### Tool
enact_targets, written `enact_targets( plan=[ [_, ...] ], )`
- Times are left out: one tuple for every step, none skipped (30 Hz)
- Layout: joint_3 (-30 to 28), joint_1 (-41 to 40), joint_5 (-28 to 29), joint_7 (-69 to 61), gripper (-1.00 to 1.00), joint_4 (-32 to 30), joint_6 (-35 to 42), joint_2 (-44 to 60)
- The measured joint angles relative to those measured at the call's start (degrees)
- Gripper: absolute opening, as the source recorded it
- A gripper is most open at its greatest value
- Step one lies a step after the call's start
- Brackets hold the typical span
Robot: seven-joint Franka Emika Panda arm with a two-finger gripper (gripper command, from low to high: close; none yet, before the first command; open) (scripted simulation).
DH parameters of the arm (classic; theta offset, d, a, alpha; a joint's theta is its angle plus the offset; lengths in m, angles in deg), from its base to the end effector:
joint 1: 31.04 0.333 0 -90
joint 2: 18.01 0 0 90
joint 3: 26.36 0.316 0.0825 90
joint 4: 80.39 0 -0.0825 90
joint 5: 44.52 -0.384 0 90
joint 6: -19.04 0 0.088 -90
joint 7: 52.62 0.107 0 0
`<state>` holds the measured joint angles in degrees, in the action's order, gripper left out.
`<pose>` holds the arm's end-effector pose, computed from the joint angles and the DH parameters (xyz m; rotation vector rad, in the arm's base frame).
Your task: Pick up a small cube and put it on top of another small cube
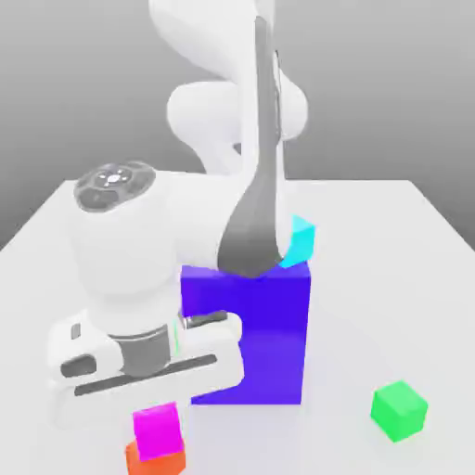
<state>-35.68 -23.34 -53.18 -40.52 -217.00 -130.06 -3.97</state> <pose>0.5017 -0.0194 0.2176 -3.0549 0.5650 0.0383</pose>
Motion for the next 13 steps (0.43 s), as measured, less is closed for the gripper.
enact_targets(
  plan=[
    [1.1,1.7,0.9,1.1,-1.00,-1.1,-0.2,-1.1],
    [2.2,3.5,1.9,2.2,-1.00,-2.2,-0.4,-2.2],
    [3.3,5.3,2.7,3.3,-1.00,-3.3,-0.6,-3.3],
    [4.4,7.3,3.7,4.4,-1.00,-4.5,-0.8,-4.4],
    [5.7,9.1,4.7,5.7,-1.00,-5.5,-1.1,-5.3],
    [7.2,10.7,5.6,6.9,-1.00,-6.2,-1.7,-5.6],
    [8.6,12.5,6.6,8.2,-1.00,-6.7,-2.7,-5.2],
    [9.7,14.6,7.7,9.7,-1.00,-6.8,-4.4,-3.7],
    [10.5,16.5,8.9,11.0,-1.00,-6.7,-6.7,-1.4],
    [10.8,17.5,9.5,11.7,1.00,-6.6,-8.6,0.5],
    [10.8,17.5,9.5,11.7,1.00,-6.6,-8.6,0.5],
    [10.8,17.5,9.5,11.7,1.00,-6.6,-8.6,0.5],
    [10.8,17.5,9.5,11.7,1.00,-6.6,-8.6,0.5]
  ],
)
